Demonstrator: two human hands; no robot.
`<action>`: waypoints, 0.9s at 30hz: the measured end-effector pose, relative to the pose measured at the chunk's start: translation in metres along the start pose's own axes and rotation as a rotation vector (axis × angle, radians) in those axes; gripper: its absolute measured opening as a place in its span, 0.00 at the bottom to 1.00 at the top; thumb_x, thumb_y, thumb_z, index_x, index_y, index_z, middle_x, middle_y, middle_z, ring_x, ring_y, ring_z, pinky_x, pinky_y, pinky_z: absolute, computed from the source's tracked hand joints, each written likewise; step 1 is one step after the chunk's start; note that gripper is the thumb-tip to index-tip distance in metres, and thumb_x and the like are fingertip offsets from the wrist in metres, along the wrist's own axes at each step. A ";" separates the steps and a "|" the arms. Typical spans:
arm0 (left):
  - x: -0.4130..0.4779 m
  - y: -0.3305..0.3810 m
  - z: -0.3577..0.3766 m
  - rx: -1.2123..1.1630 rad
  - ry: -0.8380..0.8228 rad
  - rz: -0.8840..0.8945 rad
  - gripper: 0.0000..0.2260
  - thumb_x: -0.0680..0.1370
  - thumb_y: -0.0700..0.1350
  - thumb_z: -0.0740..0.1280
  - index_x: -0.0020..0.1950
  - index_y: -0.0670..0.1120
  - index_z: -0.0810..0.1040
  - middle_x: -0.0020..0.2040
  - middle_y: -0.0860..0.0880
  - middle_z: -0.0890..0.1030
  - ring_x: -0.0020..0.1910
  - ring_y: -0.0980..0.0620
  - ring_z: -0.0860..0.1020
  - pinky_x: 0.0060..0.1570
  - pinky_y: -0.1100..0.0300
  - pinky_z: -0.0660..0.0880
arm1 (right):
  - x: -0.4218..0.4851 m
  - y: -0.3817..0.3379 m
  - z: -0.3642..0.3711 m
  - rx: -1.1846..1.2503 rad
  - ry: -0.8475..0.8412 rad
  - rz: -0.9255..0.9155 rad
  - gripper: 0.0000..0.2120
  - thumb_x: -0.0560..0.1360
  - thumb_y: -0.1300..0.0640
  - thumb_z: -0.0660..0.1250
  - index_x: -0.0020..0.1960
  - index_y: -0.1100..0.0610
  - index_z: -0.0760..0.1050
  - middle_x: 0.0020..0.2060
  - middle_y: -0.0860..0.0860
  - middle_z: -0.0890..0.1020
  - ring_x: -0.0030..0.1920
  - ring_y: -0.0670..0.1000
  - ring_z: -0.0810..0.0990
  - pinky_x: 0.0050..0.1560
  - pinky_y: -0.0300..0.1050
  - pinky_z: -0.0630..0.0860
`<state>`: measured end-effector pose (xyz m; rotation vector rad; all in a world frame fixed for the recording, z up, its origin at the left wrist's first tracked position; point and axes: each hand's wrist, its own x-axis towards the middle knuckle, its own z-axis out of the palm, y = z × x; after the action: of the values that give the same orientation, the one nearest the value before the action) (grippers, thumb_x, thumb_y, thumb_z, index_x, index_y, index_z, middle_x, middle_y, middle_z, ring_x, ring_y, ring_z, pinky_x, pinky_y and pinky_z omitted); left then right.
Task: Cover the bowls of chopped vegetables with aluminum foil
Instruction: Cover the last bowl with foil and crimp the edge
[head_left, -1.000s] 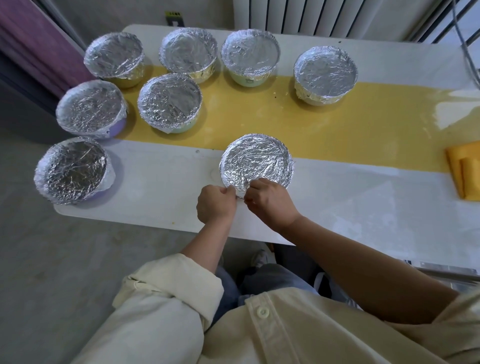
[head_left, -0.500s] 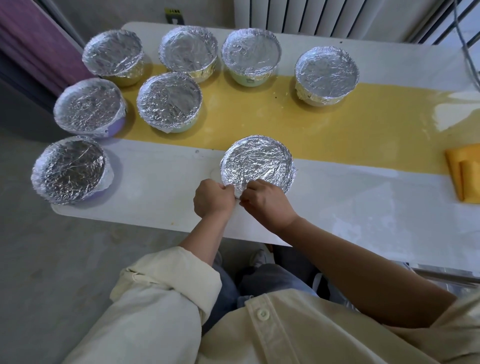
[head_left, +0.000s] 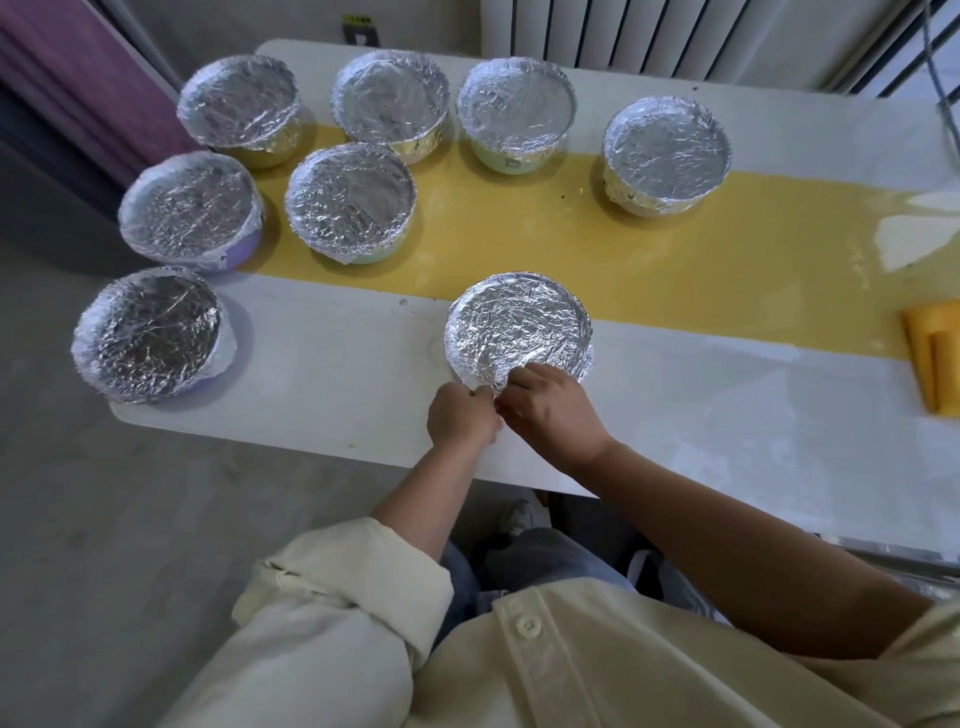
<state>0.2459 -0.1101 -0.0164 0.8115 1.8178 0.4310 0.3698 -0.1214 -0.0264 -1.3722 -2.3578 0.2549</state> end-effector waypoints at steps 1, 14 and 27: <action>0.001 0.000 0.001 0.009 -0.006 -0.001 0.09 0.78 0.41 0.61 0.41 0.38 0.75 0.38 0.37 0.83 0.34 0.41 0.82 0.49 0.40 0.81 | 0.001 0.000 0.000 0.001 0.003 0.005 0.08 0.69 0.64 0.66 0.32 0.60 0.77 0.30 0.54 0.75 0.31 0.56 0.73 0.30 0.46 0.68; 0.005 0.003 -0.007 0.119 -0.026 0.003 0.12 0.78 0.44 0.60 0.39 0.41 0.78 0.32 0.44 0.83 0.40 0.44 0.83 0.47 0.53 0.78 | 0.005 -0.006 0.001 0.052 -0.005 0.086 0.07 0.63 0.66 0.72 0.30 0.60 0.76 0.28 0.54 0.74 0.29 0.57 0.74 0.27 0.45 0.70; 0.014 0.010 -0.032 0.464 0.124 0.153 0.16 0.79 0.44 0.62 0.31 0.43 0.68 0.31 0.47 0.72 0.34 0.45 0.72 0.28 0.59 0.61 | -0.004 0.002 -0.006 0.034 -0.025 -0.015 0.09 0.67 0.65 0.71 0.31 0.61 0.74 0.29 0.54 0.74 0.31 0.58 0.73 0.31 0.46 0.70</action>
<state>0.2165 -0.0904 -0.0076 1.2708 2.0100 0.1552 0.3757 -0.1245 -0.0224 -1.3423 -2.3720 0.3079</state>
